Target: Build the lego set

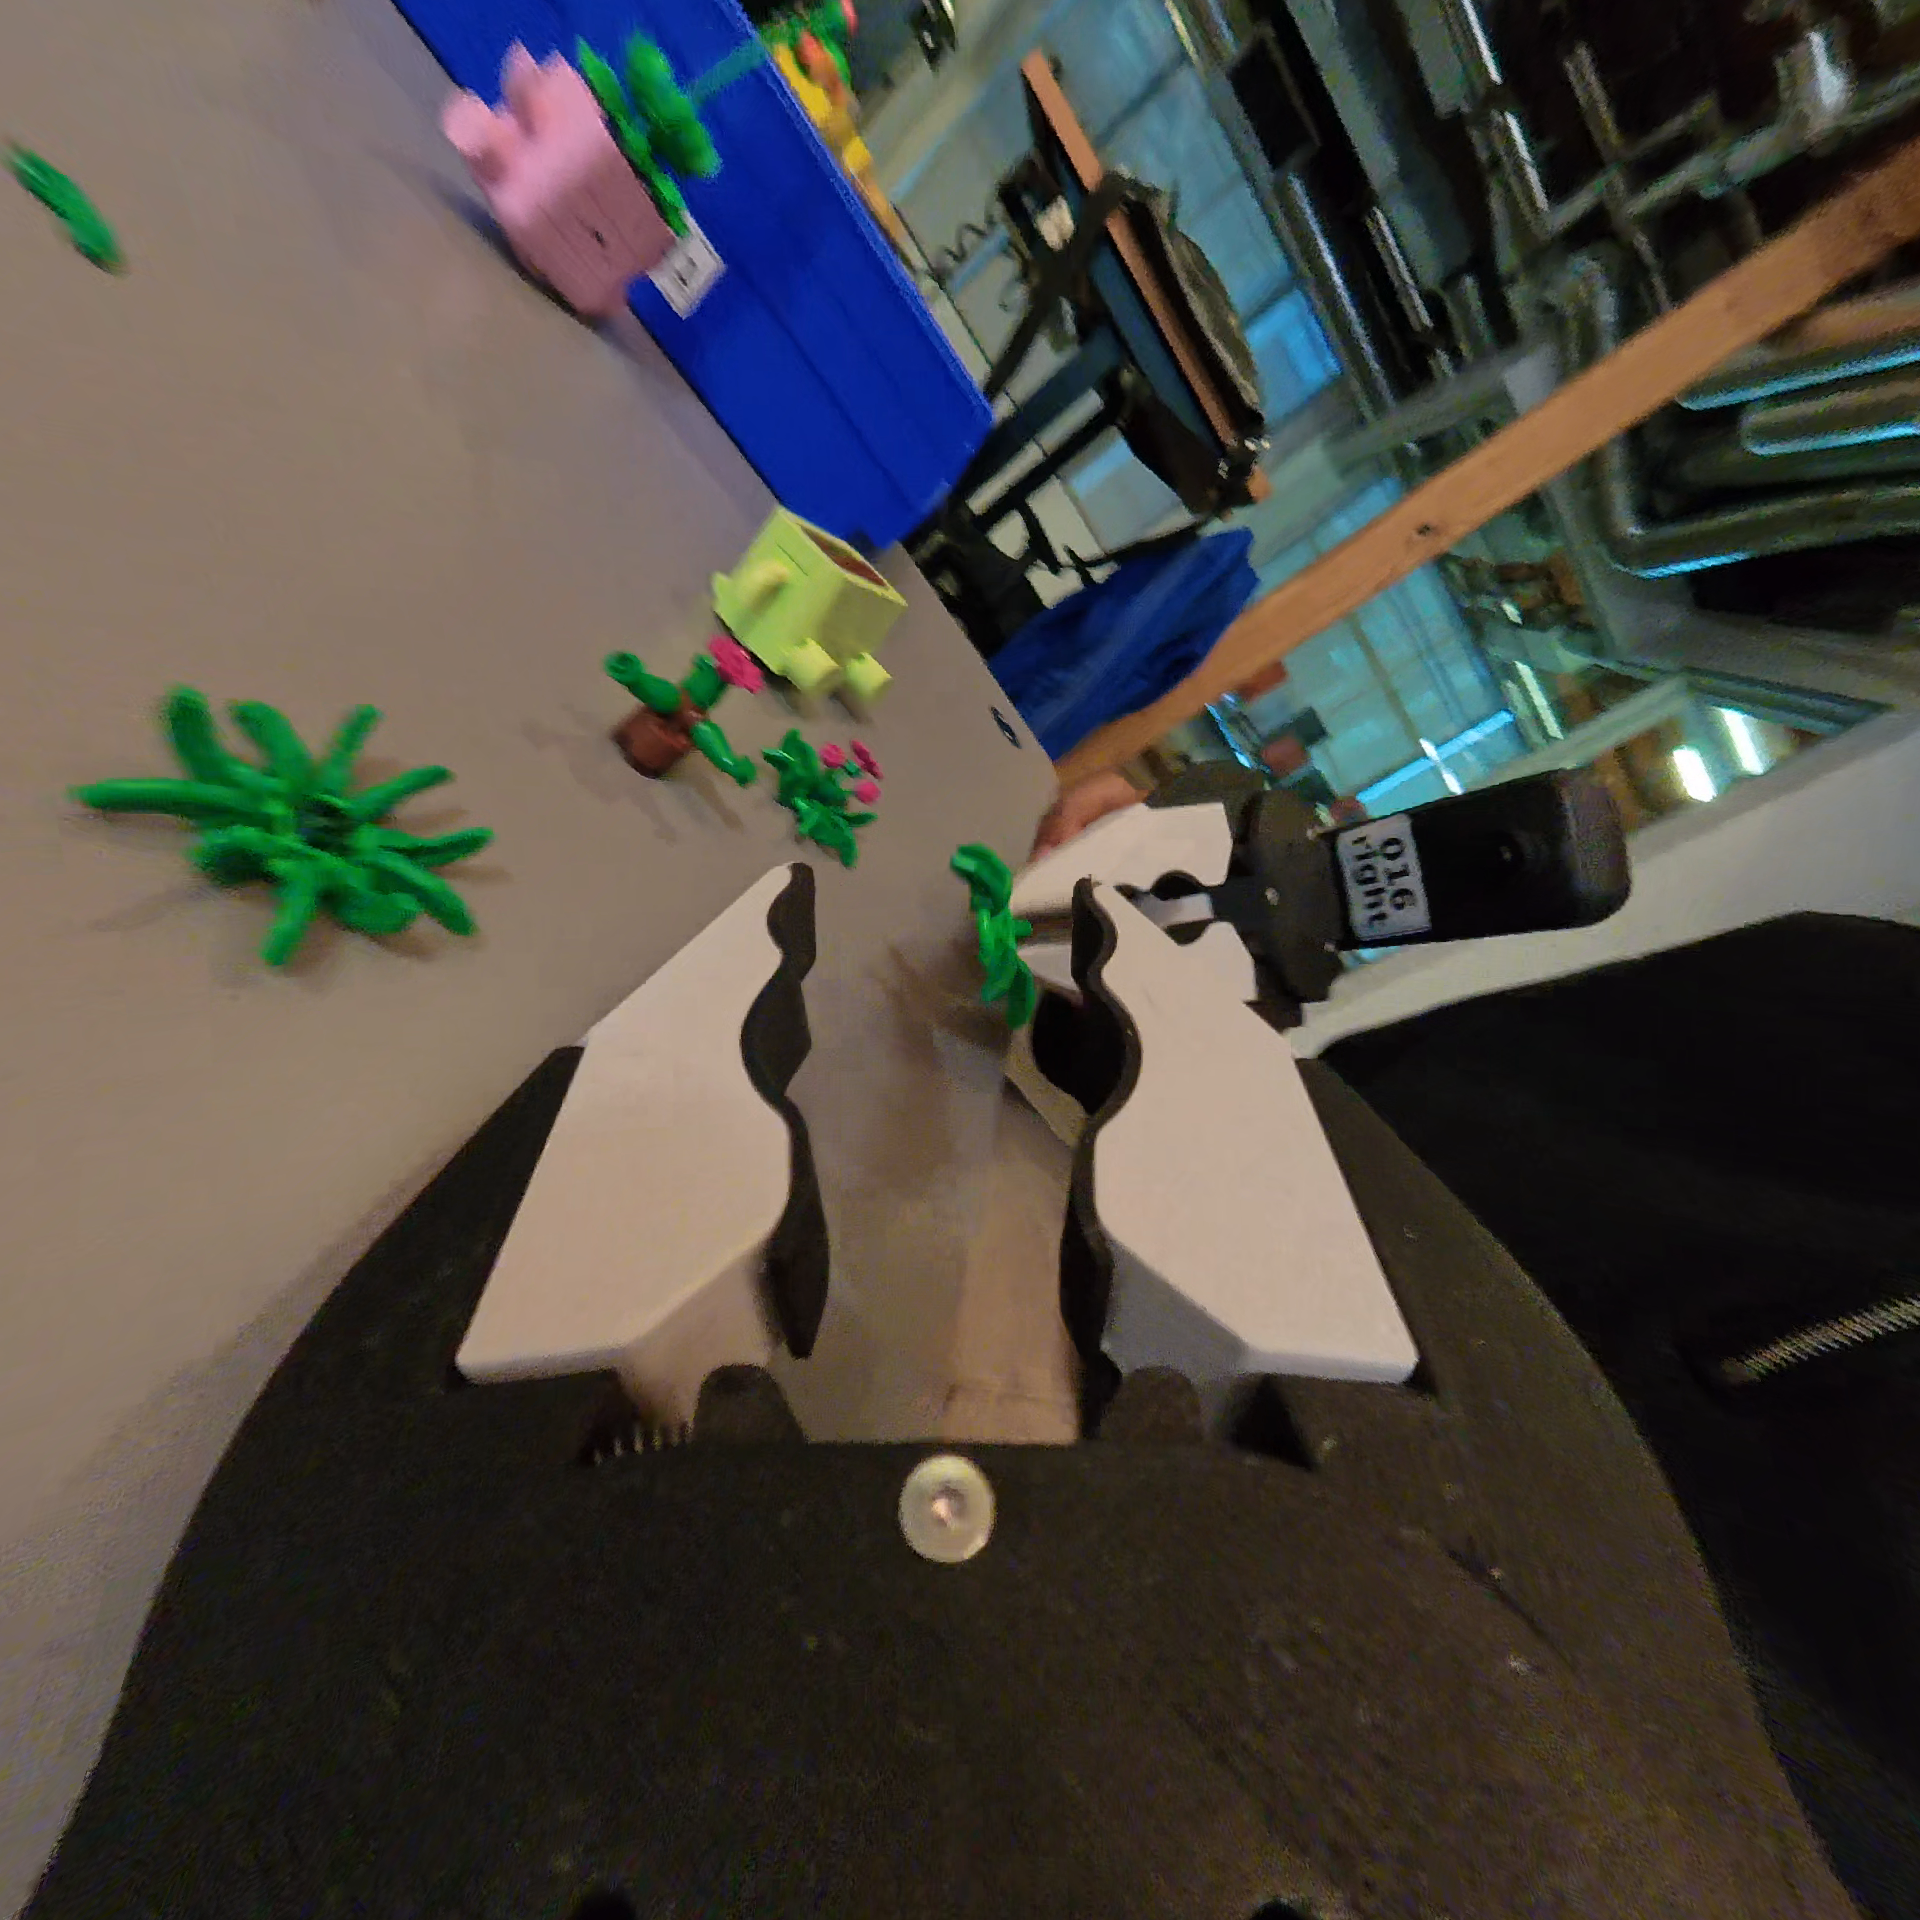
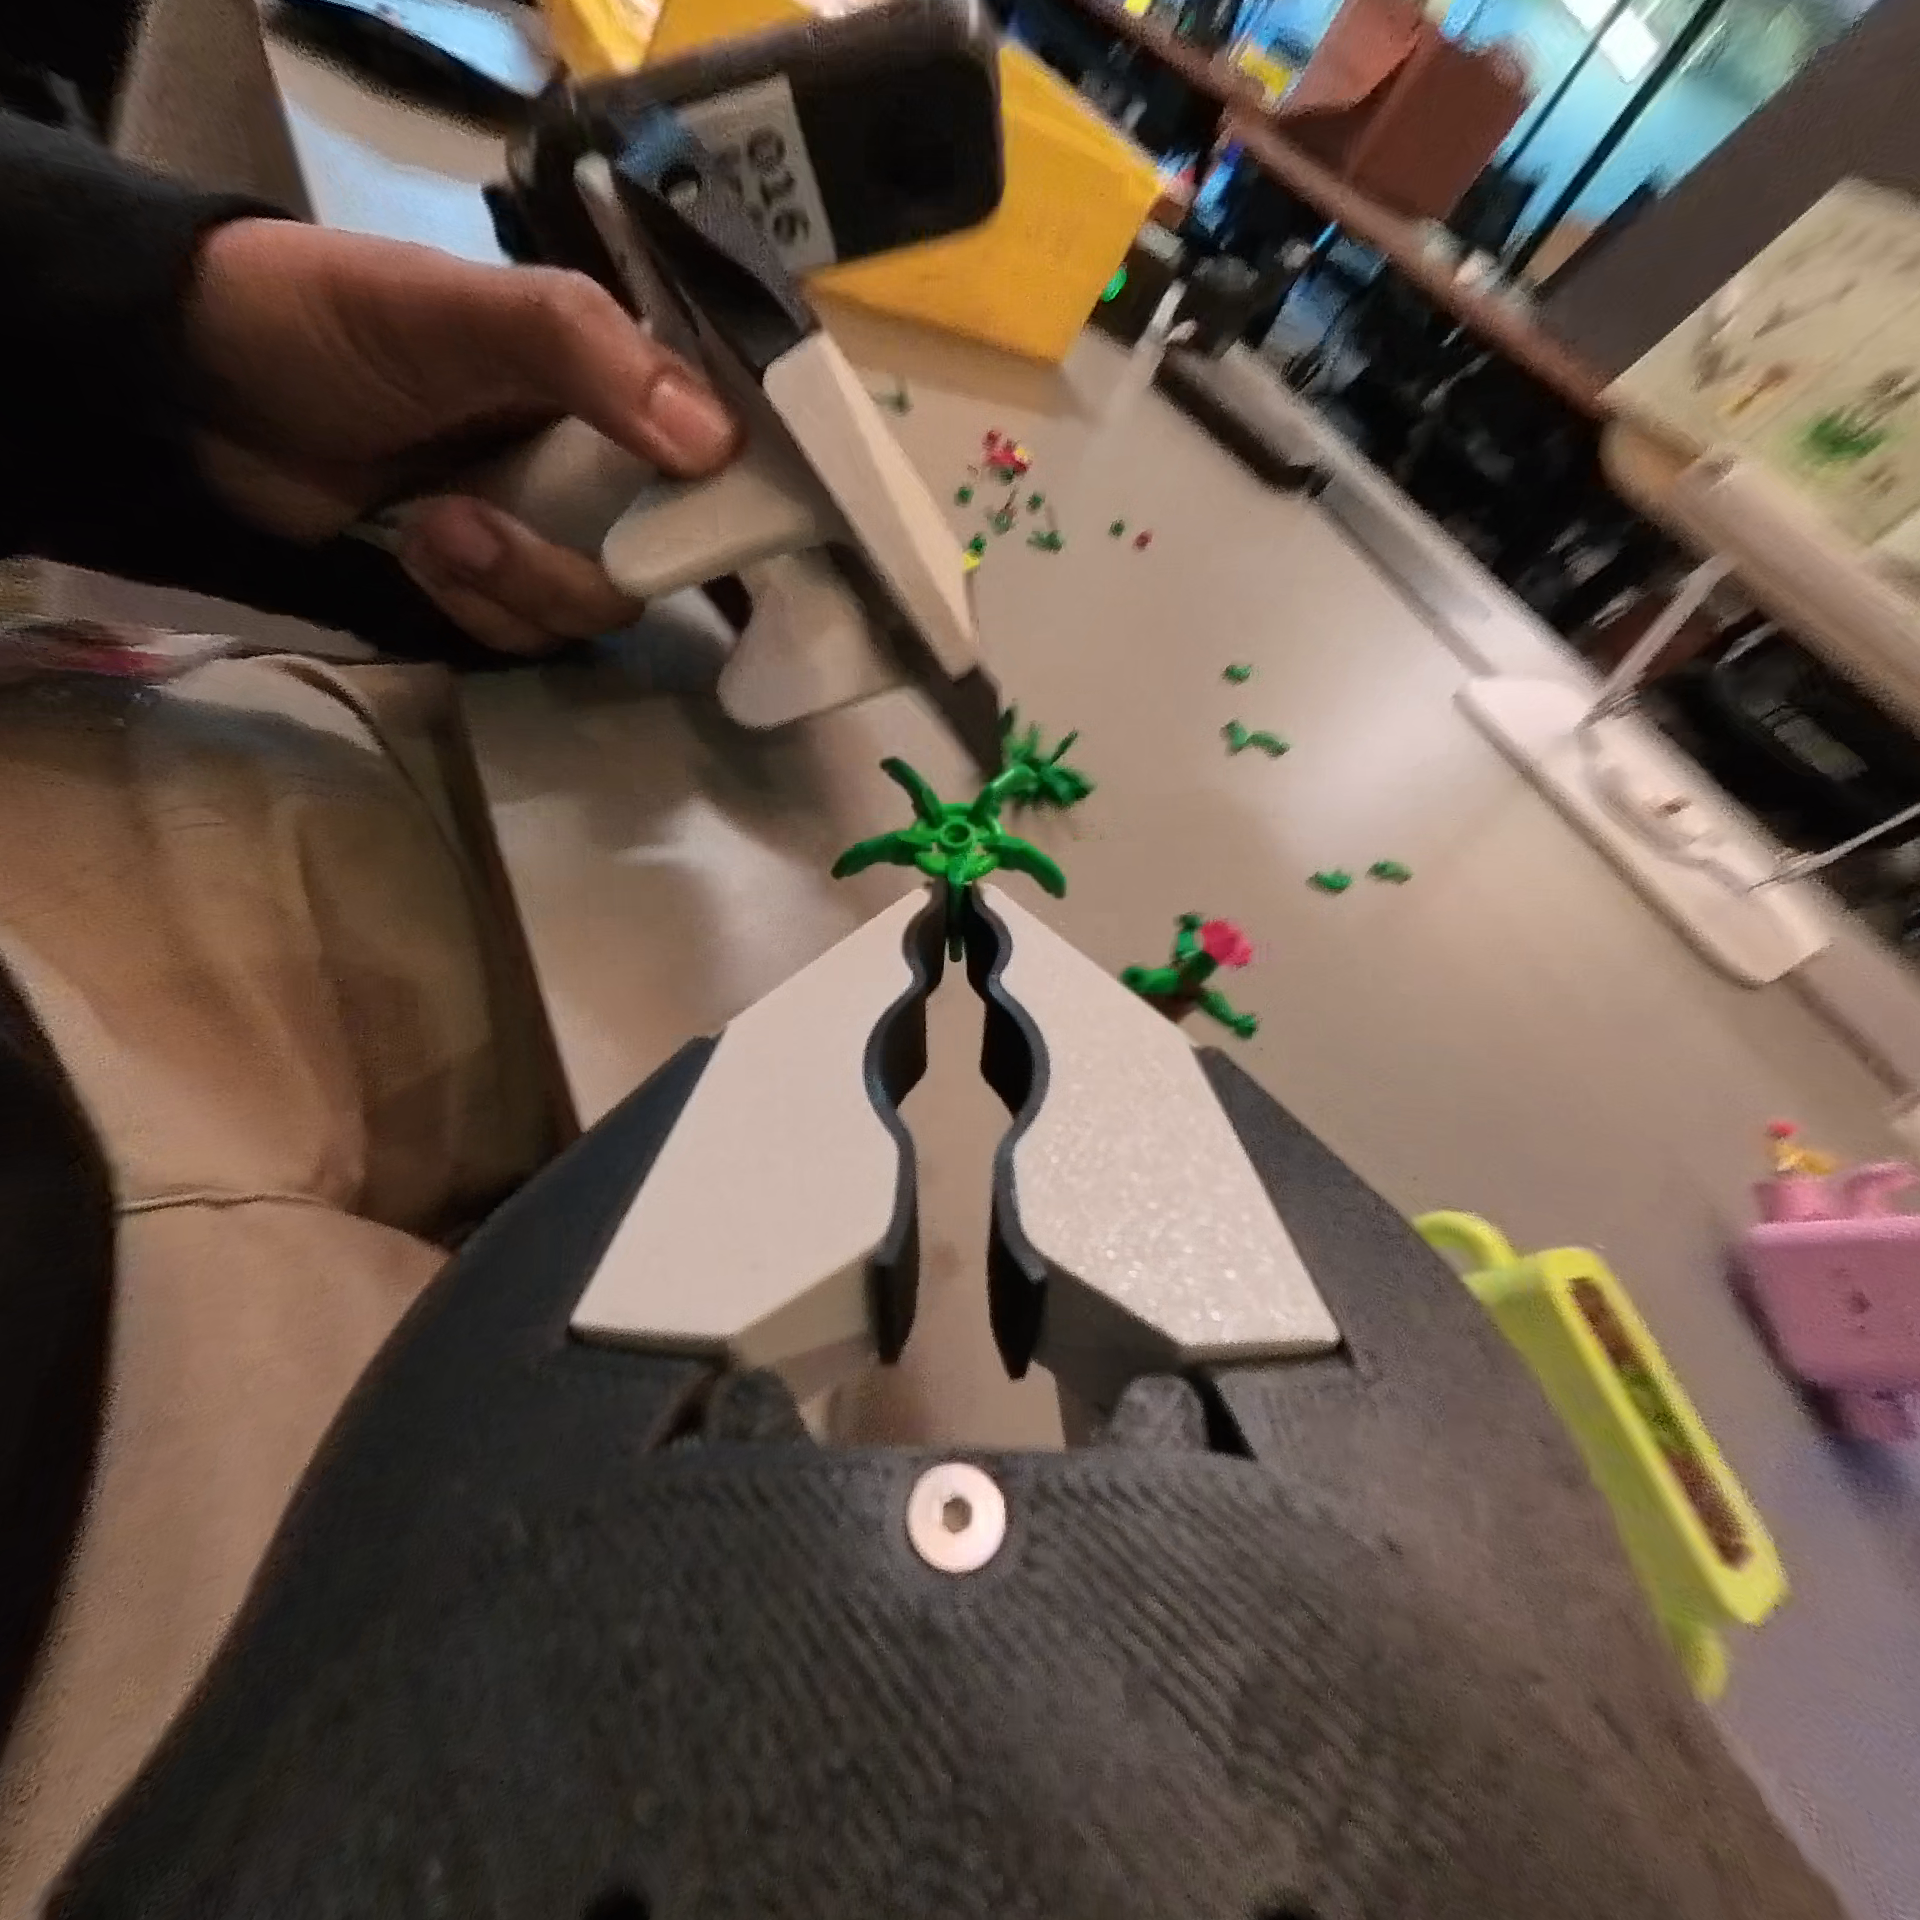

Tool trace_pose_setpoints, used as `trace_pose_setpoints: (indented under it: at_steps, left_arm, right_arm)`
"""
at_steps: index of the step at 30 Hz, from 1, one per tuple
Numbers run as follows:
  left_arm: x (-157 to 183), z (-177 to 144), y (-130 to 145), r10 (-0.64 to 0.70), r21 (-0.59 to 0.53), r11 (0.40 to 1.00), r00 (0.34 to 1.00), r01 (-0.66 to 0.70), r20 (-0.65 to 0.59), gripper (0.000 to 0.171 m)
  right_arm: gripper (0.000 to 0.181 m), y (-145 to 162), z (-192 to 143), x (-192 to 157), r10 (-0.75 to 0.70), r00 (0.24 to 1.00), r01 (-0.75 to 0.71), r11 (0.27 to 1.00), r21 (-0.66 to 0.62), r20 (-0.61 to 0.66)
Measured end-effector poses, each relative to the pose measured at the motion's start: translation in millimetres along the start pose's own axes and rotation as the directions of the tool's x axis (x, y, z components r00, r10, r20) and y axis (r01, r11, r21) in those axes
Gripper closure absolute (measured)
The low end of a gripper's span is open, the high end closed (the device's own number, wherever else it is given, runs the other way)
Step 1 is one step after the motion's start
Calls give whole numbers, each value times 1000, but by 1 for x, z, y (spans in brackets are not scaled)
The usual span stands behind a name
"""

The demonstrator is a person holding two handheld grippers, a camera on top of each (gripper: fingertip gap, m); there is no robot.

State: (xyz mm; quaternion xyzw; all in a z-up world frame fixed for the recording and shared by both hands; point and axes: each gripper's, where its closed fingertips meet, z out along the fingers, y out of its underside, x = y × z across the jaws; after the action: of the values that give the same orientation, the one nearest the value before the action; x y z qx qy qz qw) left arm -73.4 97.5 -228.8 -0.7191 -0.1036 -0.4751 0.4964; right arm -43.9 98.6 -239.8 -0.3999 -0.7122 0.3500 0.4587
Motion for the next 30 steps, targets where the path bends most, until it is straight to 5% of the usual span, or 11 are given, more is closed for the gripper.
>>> trace_pose_setpoints:
  at_steps: [7,18,24,30]
  left_arm:
    - [-7,-13,-15,26,73,997,999,-29,35,127]
    - [-6,-11,-12,26,54,998,999,-27,25,129]
    - [-4,-8,-9,33,28,999,999,-33,16,130]
    - [-2,-1,1,87,-46,995,996,-85,38,133]
  right_arm:
    - [180,33,8,-20,302,934,-247,931,-267,192]
    - [161,29,6,-17,347,912,-294,925,-242,217]
    - [166,16,-2,-4,446,860,-420,895,-153,249]
    - [173,27,5,-15,377,897,-324,916,-238,230]
